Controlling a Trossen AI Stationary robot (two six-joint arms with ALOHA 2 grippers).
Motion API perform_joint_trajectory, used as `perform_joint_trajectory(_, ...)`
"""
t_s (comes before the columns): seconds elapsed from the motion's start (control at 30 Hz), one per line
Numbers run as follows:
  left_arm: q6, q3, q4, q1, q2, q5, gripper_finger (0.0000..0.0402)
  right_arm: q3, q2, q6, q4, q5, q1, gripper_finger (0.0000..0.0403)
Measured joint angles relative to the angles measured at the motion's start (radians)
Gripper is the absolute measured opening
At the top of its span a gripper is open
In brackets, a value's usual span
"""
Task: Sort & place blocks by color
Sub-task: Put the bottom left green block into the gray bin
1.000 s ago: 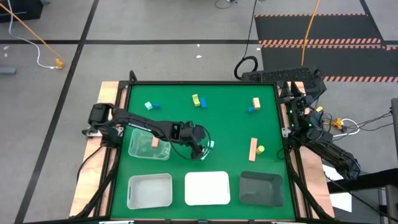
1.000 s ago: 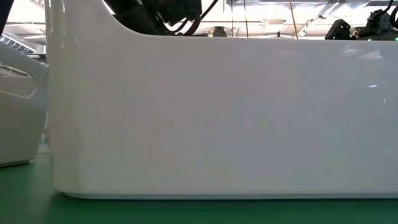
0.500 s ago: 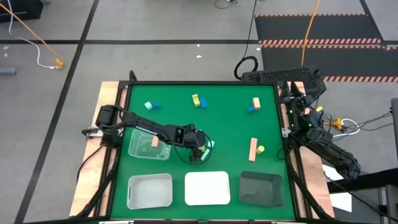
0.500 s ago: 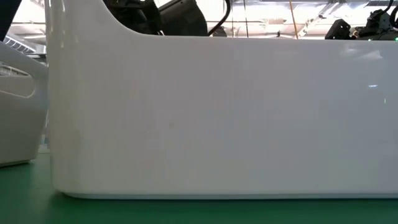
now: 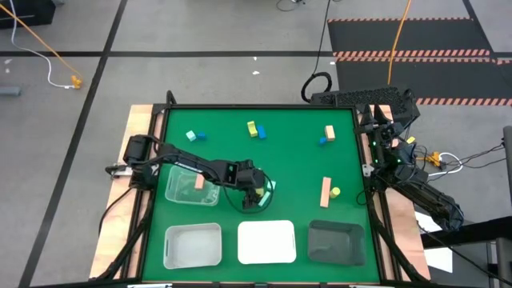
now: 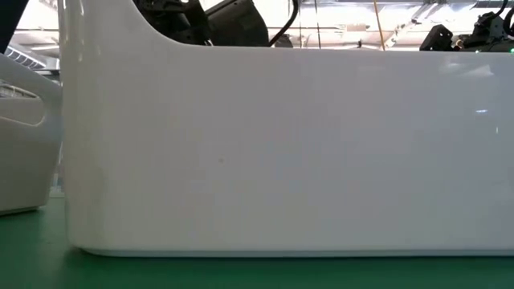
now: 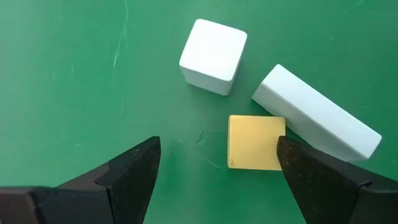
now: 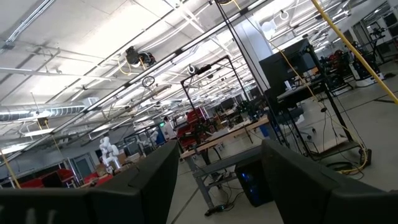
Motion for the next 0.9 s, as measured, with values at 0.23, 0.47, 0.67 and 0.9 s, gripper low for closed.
perform_joint_trajectory(0.23, 0.023, 0.0, 0.022, -0.006, 0.001, -0.001, 0.0324, 0.0, 0.0, 0.0, 0.0, 0.0, 0.0, 0.0223)
perform_joint_trajectory(0.47, 0.168, 0.0, 0.027, -0.019, 0.001, -0.009, 0.0324, 0.0, 0.0, 0.0, 0.0, 0.0, 0.0, 0.0223)
perform_joint_trajectory(0.67, 0.308, 0.0, 0.024, -0.019, 0.001, -0.008, 0.0324, 0.0, 0.0, 0.0, 0.0, 0.0, 0.0, 0.0223)
perform_joint_trajectory(0.9, 0.296, 0.0, 0.014, -0.019, 0.001, 0.038, 0.0324, 0.0, 0.0, 0.0, 0.0, 0.0, 0.0, 0.0223)
